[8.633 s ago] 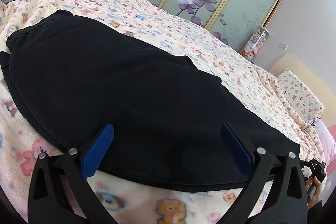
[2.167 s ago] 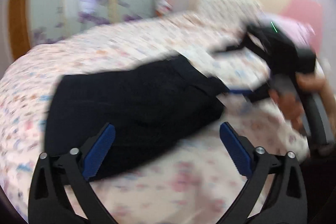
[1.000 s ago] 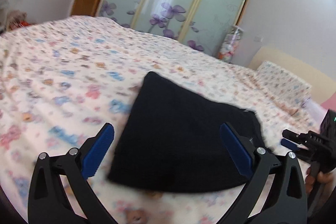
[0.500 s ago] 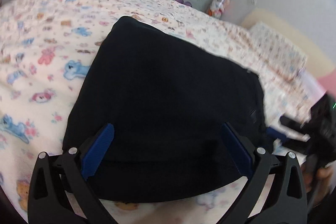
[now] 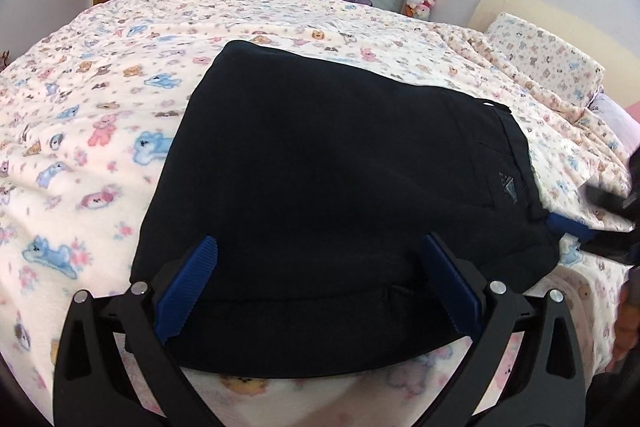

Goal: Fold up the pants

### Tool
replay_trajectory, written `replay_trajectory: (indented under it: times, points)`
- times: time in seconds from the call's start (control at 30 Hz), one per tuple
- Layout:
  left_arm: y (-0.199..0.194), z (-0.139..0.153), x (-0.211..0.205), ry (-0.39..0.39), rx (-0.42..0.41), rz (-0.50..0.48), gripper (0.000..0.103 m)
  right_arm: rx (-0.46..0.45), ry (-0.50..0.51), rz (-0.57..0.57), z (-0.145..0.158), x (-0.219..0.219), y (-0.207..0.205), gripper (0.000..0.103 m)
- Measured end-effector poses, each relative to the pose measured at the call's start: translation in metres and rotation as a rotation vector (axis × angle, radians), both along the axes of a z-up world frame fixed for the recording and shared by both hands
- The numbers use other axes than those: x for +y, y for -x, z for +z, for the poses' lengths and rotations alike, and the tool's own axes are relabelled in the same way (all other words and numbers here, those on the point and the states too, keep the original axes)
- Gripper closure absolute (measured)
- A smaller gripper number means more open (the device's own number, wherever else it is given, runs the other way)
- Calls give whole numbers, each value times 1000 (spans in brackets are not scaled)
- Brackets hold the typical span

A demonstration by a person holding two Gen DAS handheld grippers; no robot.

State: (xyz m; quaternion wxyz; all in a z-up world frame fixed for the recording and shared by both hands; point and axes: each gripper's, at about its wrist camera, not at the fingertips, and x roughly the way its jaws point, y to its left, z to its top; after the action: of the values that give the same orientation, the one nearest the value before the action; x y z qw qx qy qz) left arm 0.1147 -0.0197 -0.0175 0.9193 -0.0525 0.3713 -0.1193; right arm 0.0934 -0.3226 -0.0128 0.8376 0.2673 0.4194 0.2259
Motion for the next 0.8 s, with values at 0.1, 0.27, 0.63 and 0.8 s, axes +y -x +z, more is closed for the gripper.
replay_trajectory:
  times: [0.1, 0.27, 0.63, 0.8]
  points:
    - [0, 0, -4, -28, 1, 3, 2, -6, 23, 7, 2, 4, 0, 19]
    - [1, 0, -4, -27, 0, 7, 2, -93, -22, -2, 24, -3, 4, 19]
    - [-1, -1, -4, -27, 1, 9, 2, 79, -106, -119, -1, -60, -66, 19]
    - [0, -1, -4, -27, 1, 9, 2, 130, -76, -70, -15, -61, -78, 19]
